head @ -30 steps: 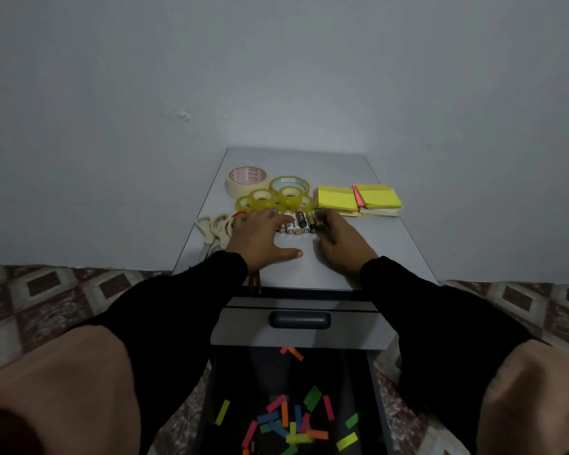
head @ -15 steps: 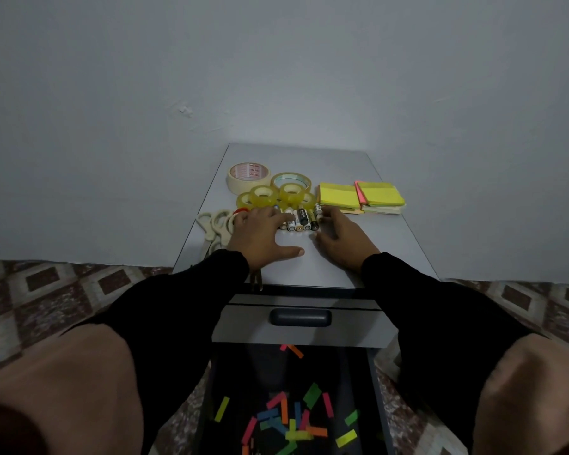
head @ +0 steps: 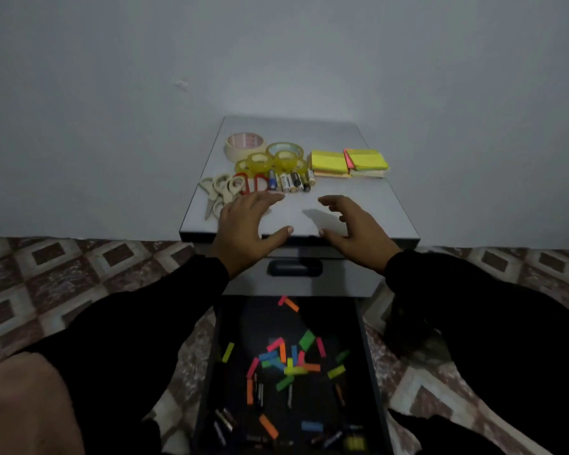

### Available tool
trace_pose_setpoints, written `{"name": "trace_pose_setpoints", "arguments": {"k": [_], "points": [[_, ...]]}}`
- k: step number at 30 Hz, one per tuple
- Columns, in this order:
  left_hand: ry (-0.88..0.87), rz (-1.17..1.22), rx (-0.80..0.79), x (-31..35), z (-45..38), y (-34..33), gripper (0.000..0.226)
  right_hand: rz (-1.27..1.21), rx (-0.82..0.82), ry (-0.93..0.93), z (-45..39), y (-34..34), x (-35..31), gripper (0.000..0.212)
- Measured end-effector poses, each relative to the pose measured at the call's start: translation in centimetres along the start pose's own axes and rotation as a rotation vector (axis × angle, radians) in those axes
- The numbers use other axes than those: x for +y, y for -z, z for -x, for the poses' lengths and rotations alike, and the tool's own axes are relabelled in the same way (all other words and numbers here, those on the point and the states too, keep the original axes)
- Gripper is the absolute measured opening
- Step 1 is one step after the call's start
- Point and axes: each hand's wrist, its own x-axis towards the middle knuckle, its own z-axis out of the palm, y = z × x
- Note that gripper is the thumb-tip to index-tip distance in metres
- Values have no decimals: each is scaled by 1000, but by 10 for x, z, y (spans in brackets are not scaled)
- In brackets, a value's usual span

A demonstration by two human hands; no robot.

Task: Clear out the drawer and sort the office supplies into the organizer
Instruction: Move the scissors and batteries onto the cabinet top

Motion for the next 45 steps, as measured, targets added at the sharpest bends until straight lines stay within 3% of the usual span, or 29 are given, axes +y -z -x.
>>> {"name": "trace_pose_setpoints", "arguments": {"k": [3,8,14,23,28,31,35,38,45], "points": [[-82,-27,51,11,48,1,52,-14,-59,44,42,-5,-7,53],[-38,-46,-145,4,123,-12,63,-5,-168,27,98,-28,-5,57],[135,-156,-384,-23,195,-48,82,-9,-321,-50,147,-77,27,64],[319,-274,-577,-65,238,-74,103,42,-487,-299,172,-147,78,71],[319,-340,-598,-90,245,-83,99,47,-564,-351,178,-184,97,71],[361,-394,-604,-103,249,-86,93,86,-648,-167,177,-207,92,60],[442,-441,-593,-116,253,-86,84,216,-644,272,165,-242,66,42],[481,-452,-581,-121,251,-84,80,374,-708,528,151,-265,52,45],[481,-487,-565,-120,252,-88,63,520,-877,797,143,-296,36,48]]}}
